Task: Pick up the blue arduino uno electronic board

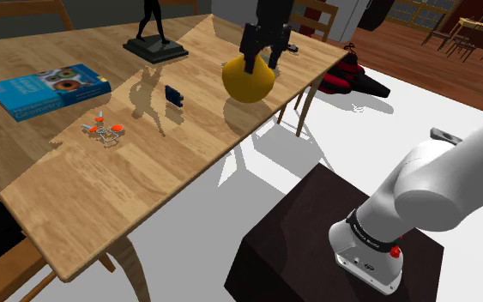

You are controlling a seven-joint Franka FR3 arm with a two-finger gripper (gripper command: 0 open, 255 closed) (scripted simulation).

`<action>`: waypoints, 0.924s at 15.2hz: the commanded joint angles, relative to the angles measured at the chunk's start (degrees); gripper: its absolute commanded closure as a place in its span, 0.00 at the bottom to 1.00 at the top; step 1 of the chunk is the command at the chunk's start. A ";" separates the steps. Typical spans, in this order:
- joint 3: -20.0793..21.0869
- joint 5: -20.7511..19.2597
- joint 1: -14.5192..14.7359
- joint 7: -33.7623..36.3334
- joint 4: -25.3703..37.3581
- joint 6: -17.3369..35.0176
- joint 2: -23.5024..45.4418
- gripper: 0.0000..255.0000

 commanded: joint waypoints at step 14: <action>5.07 -8.72 5.12 4.68 31.71 -0.45 35.96 0.00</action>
